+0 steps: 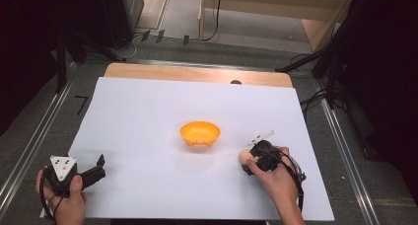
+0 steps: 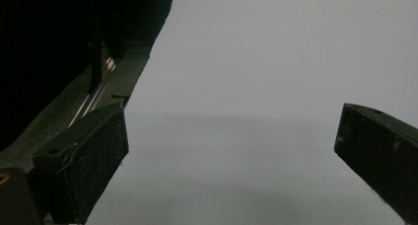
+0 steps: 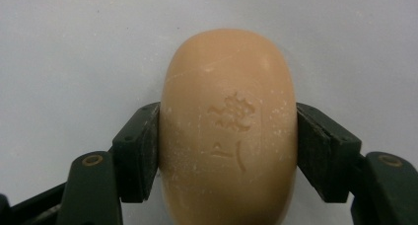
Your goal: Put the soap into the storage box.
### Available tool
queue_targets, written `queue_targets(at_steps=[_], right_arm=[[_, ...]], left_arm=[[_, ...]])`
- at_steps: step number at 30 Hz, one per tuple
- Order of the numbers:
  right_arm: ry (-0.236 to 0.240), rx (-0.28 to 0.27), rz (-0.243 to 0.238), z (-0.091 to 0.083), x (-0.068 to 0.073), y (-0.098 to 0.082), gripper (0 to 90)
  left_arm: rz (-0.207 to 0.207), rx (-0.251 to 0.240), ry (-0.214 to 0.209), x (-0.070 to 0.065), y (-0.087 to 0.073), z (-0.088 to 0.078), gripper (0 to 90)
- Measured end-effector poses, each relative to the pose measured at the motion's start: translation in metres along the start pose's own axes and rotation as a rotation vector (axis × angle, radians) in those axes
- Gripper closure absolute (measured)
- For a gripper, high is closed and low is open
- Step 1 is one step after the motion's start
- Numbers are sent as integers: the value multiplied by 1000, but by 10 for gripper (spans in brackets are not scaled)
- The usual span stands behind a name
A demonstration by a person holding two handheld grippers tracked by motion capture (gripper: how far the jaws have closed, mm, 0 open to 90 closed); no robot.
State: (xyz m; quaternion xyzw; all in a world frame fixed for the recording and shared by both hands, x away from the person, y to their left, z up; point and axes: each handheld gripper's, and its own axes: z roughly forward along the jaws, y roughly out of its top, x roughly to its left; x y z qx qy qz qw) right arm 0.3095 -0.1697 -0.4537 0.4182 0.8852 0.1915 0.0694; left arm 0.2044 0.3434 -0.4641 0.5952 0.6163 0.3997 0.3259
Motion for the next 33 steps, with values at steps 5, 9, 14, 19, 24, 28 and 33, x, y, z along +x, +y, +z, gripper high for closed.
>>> queue_targets(at_steps=[5, 9, 14, 19, 24, 28, 33], right_arm=[[3, -12, -48, -7, -2, 4, 333], [20, -14, -79, -14, -4, 11, 333], [39, -17, -136, -21, -4, 19, 333], [22, -16, -222, -23, -5, 28, 332], [84, -38, -258, -25, -6, 37, 333], [94, -40, -315, -26, -5, 45, 333], [82, -38, -389, -26, -2, 55, 333]], left_arm=[[3, 4, -5, -1, 0, 0, 4], [-2, 3, -15, 0, 0, 0, 4], [2, 7, -16, 0, 0, 1, 4], [4, 11, -17, 0, 0, 1, 4], [4, 11, -19, 0, 0, 1, 4], [5, 12, -21, 0, 0, 1, 4], [6, 12, -25, 1, 0, 1, 4]])
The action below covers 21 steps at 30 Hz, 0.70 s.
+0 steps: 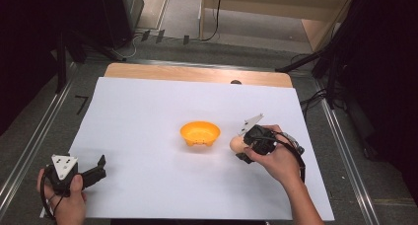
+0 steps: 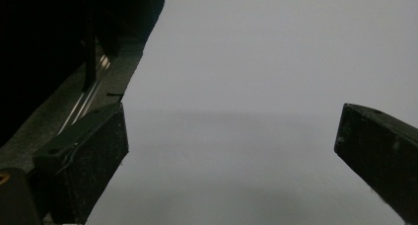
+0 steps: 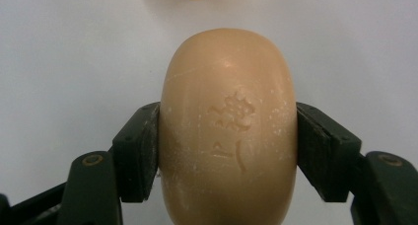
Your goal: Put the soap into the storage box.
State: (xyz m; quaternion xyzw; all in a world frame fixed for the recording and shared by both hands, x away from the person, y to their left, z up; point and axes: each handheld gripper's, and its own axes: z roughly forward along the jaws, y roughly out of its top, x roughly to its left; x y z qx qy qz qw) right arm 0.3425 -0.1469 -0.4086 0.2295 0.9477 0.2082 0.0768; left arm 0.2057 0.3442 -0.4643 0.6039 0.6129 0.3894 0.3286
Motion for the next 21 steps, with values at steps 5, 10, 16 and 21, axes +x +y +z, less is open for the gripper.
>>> queue_targets(at_steps=[5, 10, 16, 21], right_arm=[[12, -14, -35, -3, -4, 10, 333], [29, -34, -59, -9, -8, 18, 333], [29, -36, -116, -11, -11, 32, 333], [27, -32, -160, -11, -12, 45, 332]], left_arm=[[4, 7, 2, -1, 0, 0, 4], [9, 7, 3, -1, 0, 0, 4], [12, 6, 3, -1, 0, 0, 4], [8, 6, 0, -1, 0, 1, 4]])
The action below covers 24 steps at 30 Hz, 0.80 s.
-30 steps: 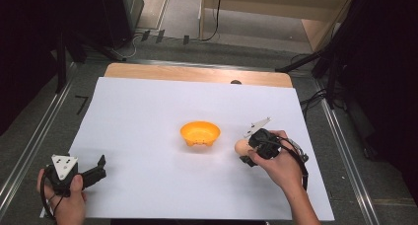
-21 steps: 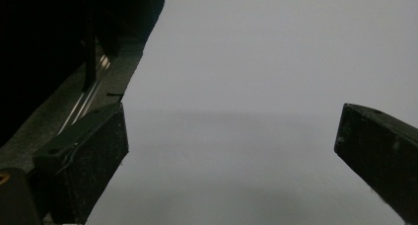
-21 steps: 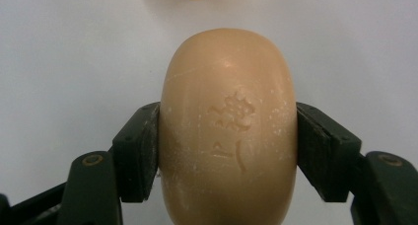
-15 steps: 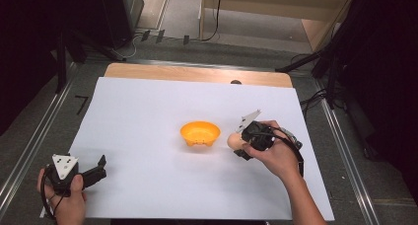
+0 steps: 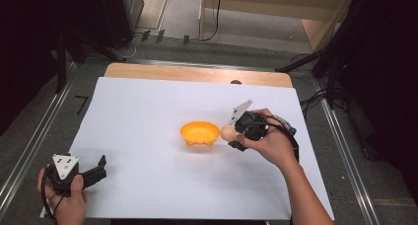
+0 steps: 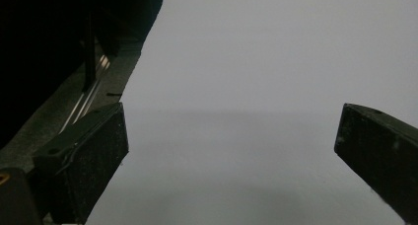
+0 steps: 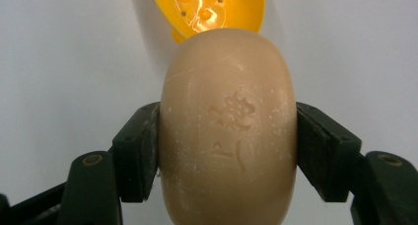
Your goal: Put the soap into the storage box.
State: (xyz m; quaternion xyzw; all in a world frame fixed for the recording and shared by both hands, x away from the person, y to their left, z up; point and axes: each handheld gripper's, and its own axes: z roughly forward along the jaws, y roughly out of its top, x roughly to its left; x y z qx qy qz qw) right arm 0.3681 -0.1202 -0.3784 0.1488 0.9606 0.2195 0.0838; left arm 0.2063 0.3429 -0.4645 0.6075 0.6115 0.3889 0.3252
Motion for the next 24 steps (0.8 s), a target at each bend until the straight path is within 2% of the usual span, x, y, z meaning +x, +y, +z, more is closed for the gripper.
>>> queue_targets(at_steps=[8, 17, 23, 24], right_arm=[[15, -12, -49, 4, -1, 16, 332], [26, -22, -75, 12, -3, 31, 332], [33, -25, -119, 17, -1, 43, 332], [35, -31, -142, 19, -1, 47, 332]], left_arm=[[-3, 0, -1, 0, 0, 0, 4], [-2, 2, -2, 0, 0, 0, 4], [0, 4, -3, 0, 0, 0, 4], [0, 4, -4, 0, 0, 0, 4]])
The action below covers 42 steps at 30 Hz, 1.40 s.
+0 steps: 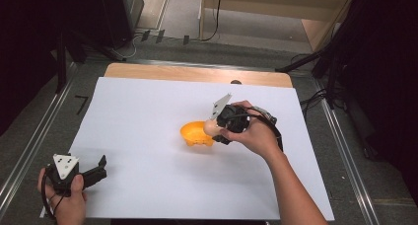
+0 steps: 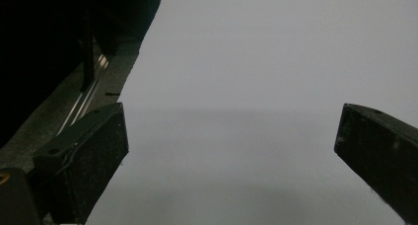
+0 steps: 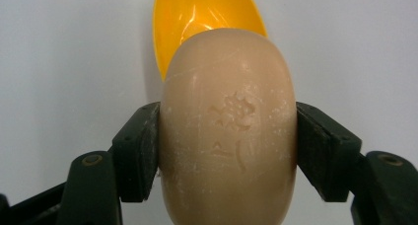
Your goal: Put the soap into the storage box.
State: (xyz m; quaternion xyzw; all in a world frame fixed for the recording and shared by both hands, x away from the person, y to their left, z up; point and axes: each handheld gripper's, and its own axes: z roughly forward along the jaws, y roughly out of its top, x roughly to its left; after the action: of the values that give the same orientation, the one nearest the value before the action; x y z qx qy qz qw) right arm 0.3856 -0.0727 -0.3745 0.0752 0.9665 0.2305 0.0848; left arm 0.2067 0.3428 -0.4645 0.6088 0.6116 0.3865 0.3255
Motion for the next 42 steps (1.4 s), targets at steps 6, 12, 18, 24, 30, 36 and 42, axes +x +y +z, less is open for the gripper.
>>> queue_targets(at_steps=[6, 12, 18, 24, 30, 36, 42], right_arm=[[11, 12, -37, 7, -1, 9, 331], [31, 21, -66, 14, -4, 21, 331], [52, 24, -72, 21, -5, 27, 331], [72, 33, -83, 29, -6, 32, 330], [89, 51, -87, 34, -9, 38, 330], [102, 53, -85, 36, -9, 40, 330], [108, 79, -77, 42, -11, 38, 327]], left_arm=[[-1, -1, -3, 0, 0, 0, 4], [-2, 3, -3, 0, 0, 0, 4], [-3, 1, -8, 1, 0, 0, 4], [-2, 3, -10, 1, 0, 1, 4], [-4, 4, -11, 1, 0, 1, 4], [-3, 8, -17, 1, 0, 1, 4], [0, 14, -21, 2, 1, 1, 4]])
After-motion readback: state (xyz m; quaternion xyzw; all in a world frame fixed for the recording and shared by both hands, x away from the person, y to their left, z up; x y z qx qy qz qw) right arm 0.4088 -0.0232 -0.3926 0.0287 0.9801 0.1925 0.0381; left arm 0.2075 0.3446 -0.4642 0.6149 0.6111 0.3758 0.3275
